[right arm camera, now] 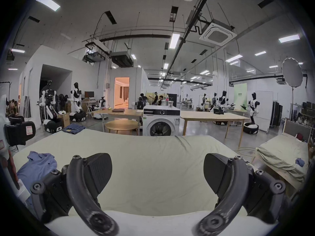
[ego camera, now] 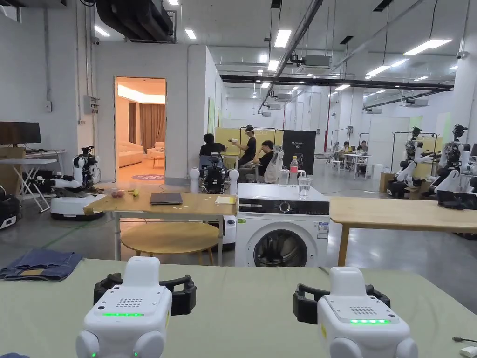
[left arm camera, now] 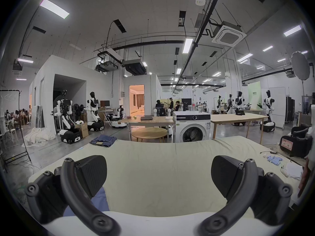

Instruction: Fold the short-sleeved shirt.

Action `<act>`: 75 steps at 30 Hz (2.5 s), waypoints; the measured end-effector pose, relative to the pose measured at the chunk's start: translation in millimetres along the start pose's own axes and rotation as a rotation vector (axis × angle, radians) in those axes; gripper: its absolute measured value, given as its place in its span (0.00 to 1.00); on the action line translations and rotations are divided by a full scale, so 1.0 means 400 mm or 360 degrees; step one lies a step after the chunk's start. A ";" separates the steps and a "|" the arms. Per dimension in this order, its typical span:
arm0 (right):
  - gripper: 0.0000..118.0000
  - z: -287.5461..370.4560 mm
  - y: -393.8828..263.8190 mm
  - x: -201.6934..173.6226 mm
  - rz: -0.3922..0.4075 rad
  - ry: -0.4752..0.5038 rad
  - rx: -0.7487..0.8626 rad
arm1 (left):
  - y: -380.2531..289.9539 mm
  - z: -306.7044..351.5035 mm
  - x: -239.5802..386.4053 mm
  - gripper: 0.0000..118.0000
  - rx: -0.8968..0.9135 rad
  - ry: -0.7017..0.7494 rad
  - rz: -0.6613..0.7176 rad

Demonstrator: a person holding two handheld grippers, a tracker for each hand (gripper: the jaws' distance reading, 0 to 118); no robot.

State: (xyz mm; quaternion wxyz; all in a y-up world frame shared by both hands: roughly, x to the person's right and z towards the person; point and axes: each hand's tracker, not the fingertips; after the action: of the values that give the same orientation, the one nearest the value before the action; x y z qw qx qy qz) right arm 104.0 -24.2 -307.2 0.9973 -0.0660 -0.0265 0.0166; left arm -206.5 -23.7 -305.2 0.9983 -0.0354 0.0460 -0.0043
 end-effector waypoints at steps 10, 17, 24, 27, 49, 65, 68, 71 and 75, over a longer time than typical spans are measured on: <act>0.00 0.027 0.010 0.008 0.0040 -0.0024 0.0065 | -0.008 0.016 0.015 0.00 0.0028 -0.0035 -0.0094; 0.00 0.004 0.025 -0.081 0.0043 0.0134 0.0041 | -0.001 0.044 -0.100 0.00 0.0012 0.0099 -0.0047; 0.00 0.004 0.006 -0.404 0.0070 0.0571 0.0035 | -0.018 0.172 -0.417 0.00 -0.0049 0.0559 -0.0050; 0.00 0.046 -0.008 -0.530 0.0095 0.0768 0.0004 | -0.035 0.225 -0.557 0.00 -0.0173 0.0733 0.0033; 0.00 -0.233 -0.257 -0.675 0.0172 0.0829 -0.0318 | -0.486 -0.303 -0.654 0.92 -0.1363 0.0393 0.0388; 0.00 -0.224 -0.241 -0.543 0.0028 0.0693 -0.0381 | -0.429 -0.270 -0.565 0.01 -0.1235 0.0323 0.0277; 0.00 -0.196 -0.214 -0.433 0.0022 0.0605 -0.0337 | -0.337 -0.273 -0.423 0.01 -0.1141 0.0139 0.0270; 0.00 -0.119 -0.159 -0.307 0.0026 0.0502 -0.0277 | -0.246 -0.280 -0.242 0.01 -0.1035 -0.0090 0.0336; 0.00 -0.069 -0.131 -0.128 0.0040 0.0318 -0.0232 | -0.131 -0.266 0.030 0.01 -0.0885 -0.0422 0.0296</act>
State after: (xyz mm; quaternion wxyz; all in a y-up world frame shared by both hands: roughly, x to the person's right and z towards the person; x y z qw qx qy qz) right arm 55.9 -81.7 -330.2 0.9873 -0.1400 0.0726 0.0205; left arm -204.8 -83.8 -408.0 0.9438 -0.3028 -0.0820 0.1043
